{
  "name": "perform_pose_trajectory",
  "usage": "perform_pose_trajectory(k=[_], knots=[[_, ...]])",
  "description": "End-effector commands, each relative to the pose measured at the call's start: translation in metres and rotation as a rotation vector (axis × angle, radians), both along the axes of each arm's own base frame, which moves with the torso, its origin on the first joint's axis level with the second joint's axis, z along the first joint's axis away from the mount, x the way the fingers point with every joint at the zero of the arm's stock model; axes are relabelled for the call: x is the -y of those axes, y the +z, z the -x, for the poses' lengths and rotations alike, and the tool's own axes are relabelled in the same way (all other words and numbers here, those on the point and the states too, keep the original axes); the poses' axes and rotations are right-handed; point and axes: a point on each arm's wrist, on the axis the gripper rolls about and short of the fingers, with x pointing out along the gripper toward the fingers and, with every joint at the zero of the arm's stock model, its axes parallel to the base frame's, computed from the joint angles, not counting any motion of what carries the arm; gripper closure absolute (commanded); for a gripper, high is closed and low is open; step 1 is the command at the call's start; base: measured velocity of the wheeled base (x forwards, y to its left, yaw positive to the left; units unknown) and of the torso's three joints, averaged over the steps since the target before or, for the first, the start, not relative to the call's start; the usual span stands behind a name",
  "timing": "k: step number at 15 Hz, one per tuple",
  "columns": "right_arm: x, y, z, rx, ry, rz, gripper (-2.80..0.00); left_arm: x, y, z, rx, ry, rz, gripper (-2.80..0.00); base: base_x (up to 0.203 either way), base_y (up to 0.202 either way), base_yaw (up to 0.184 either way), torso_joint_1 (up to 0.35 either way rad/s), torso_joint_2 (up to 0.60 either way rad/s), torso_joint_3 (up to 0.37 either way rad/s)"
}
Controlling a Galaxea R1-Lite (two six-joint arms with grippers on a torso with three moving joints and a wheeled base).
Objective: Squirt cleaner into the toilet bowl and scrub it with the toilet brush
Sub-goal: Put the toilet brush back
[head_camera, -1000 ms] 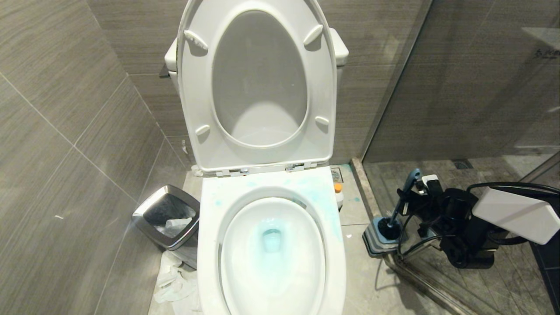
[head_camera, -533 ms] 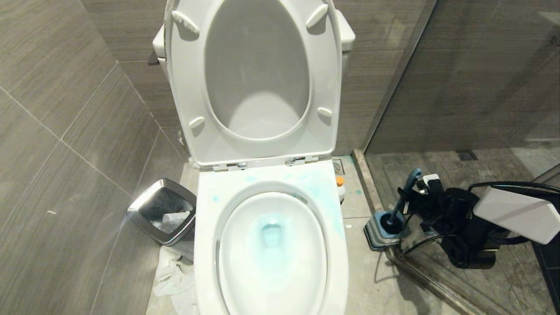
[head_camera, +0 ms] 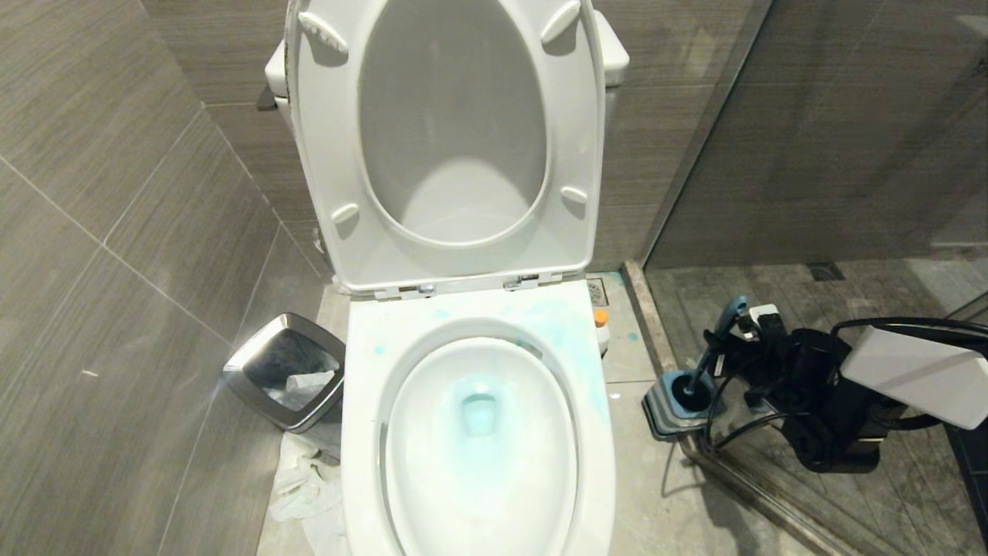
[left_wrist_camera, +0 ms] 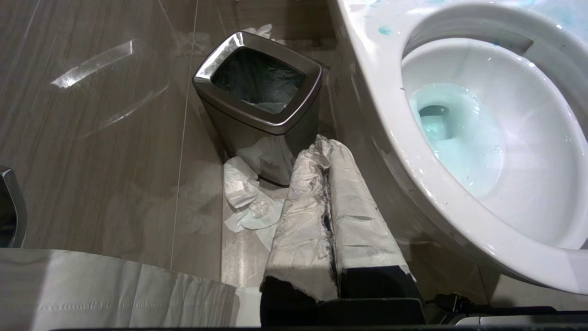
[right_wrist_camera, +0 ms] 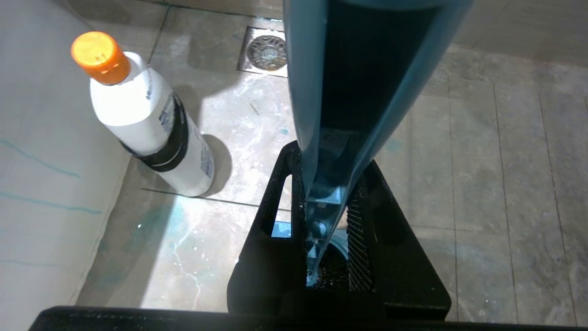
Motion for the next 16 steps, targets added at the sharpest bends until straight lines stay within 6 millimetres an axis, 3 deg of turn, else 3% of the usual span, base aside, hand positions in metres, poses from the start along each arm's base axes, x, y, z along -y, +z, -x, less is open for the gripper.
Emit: perform_pose_trajectory(k=[1, 16], knots=[[0.000, 0.002, -0.001, 0.017, 0.014, 0.004, 0.00, 0.000, 0.000, 0.000, 0.000, 0.000, 0.000, 0.00, 0.000, 0.000, 0.000, 0.000, 0.00, 0.000], [-0.012, 0.007, 0.002, 0.021, 0.034, 0.004, 0.00, 0.000, 0.000, 0.000, 0.001, 0.001, 0.000, 0.00, 0.000, 0.000, 0.000, 0.000, 0.00, 0.000]])
